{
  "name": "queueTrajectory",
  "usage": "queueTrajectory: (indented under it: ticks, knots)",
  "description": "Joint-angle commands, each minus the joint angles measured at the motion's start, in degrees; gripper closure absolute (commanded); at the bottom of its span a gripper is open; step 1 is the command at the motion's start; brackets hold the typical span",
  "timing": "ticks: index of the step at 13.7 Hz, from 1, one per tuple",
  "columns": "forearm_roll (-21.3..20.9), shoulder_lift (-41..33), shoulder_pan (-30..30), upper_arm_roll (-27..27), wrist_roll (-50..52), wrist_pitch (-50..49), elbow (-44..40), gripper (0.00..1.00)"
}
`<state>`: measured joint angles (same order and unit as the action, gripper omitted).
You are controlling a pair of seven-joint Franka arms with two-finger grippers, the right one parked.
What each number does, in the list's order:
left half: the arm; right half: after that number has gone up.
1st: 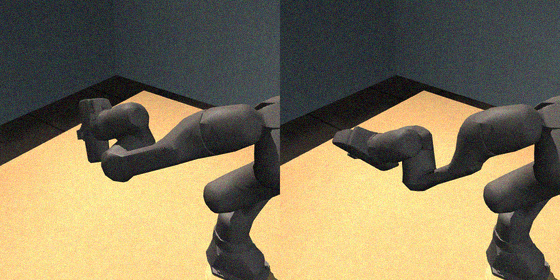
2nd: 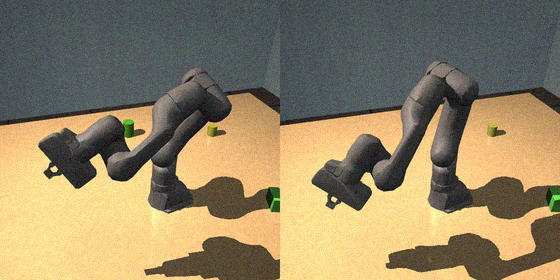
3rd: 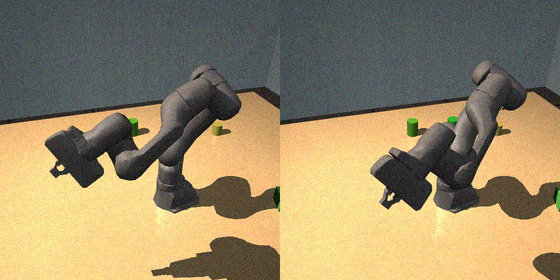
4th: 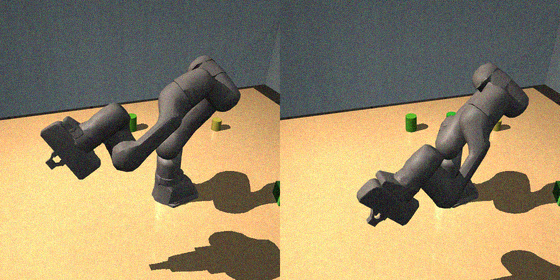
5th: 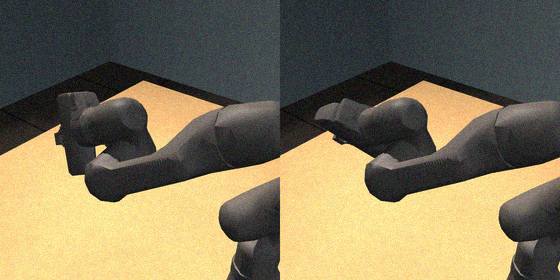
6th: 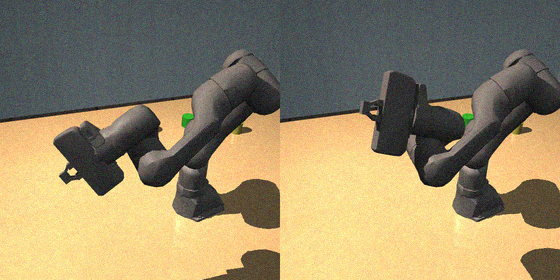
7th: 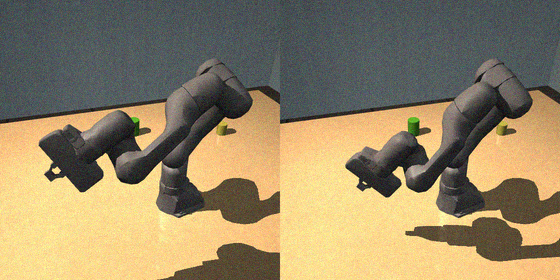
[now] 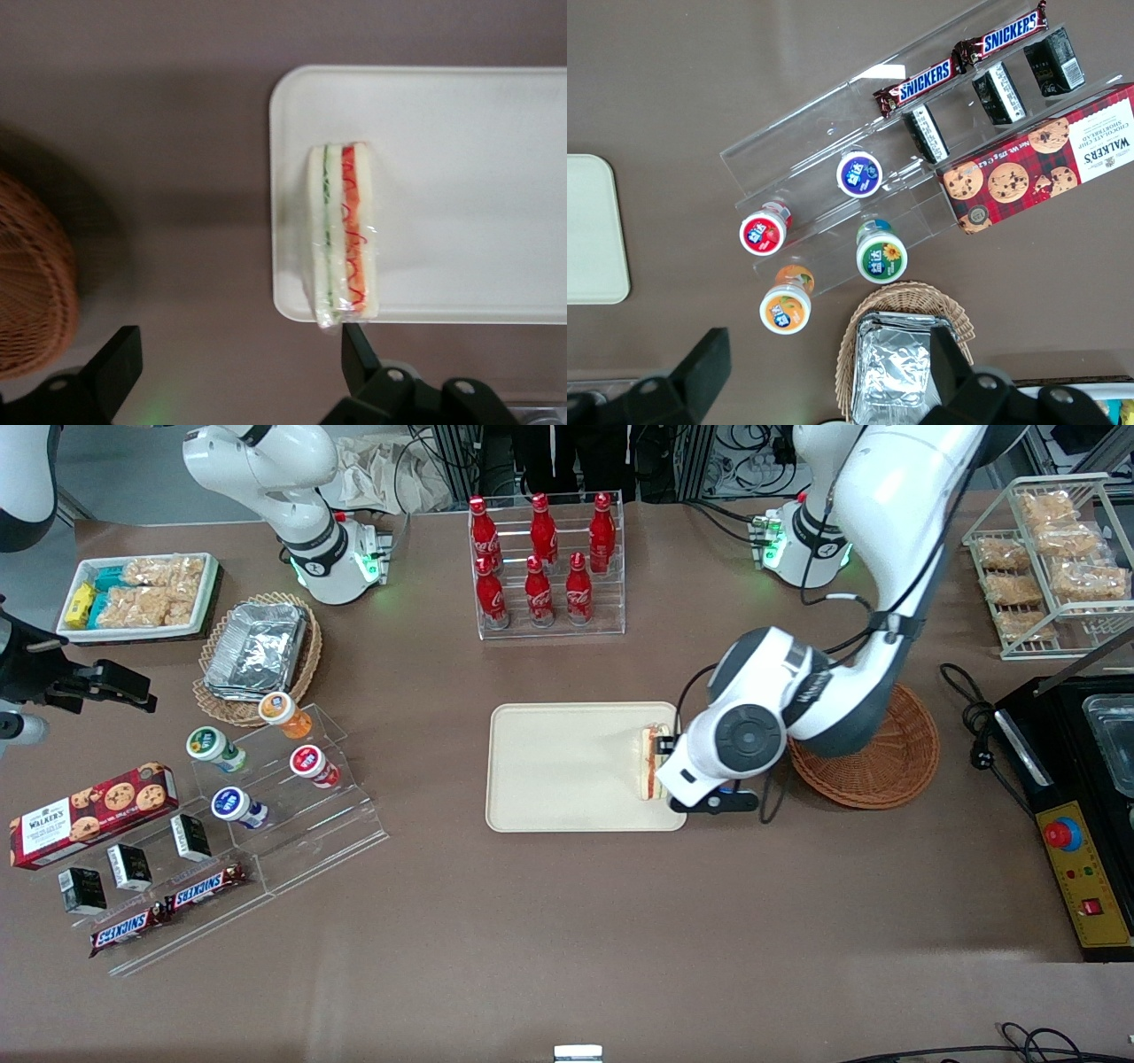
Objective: Place sandwich from basket to tray
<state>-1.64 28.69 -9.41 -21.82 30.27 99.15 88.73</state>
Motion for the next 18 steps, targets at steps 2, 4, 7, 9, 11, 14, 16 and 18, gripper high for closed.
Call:
queueTrajectory:
  ticks: [2, 4, 7, 9, 11, 14, 16, 18]
  knots:
    - [-0.11, -4.77, 4.92, -0.24, -6.78, -3.17, 0.74, 0.0]
    - [-1.34, -7.23, 8.25, -0.15, -10.38, -3.62, 1.97, 0.01]
    - [-5.29, -11.88, 13.7, 0.02, -17.33, -2.48, 5.38, 0.01]
    - [-5.04, -15.32, 12.77, 5.61, -22.24, -0.64, 8.03, 0.01]
    - [-4.07, -18.14, 9.34, 12.83, -27.17, 0.86, 9.62, 0.01]
    - [-3.72, -20.51, 8.89, 18.29, -33.5, 1.13, 9.97, 0.01]
    - [-1.45, -22.62, 8.18, 21.8, -36.75, 0.87, 9.88, 0.01]
    - [2.42, -24.29, 8.18, 24.97, -38.96, -0.18, 8.84, 0.01]
